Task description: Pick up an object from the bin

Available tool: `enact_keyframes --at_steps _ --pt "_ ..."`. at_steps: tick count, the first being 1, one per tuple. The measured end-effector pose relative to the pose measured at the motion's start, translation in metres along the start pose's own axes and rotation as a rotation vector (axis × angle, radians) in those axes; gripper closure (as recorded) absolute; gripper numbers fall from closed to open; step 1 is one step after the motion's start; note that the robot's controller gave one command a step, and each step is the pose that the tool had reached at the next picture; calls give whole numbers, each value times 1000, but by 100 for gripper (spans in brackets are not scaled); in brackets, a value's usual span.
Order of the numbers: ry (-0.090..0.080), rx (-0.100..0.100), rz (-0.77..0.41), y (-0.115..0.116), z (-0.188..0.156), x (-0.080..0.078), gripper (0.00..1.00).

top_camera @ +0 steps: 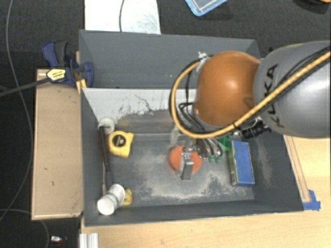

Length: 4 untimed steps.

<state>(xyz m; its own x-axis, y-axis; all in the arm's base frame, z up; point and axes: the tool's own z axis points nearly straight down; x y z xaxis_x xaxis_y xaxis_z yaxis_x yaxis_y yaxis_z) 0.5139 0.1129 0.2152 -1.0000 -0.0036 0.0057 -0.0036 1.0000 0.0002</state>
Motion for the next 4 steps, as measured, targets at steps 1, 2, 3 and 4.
enact_keyframes --at_steps 1,2,3,4 --pt "-8 -1 4 -1 -4 -2 0" --pt "-12 -2 70 -60 48 -10 0" --pt "-12 0 -78 -79 62 -23 0" --pt "-14 -2 -13 -83 96 -33 0"
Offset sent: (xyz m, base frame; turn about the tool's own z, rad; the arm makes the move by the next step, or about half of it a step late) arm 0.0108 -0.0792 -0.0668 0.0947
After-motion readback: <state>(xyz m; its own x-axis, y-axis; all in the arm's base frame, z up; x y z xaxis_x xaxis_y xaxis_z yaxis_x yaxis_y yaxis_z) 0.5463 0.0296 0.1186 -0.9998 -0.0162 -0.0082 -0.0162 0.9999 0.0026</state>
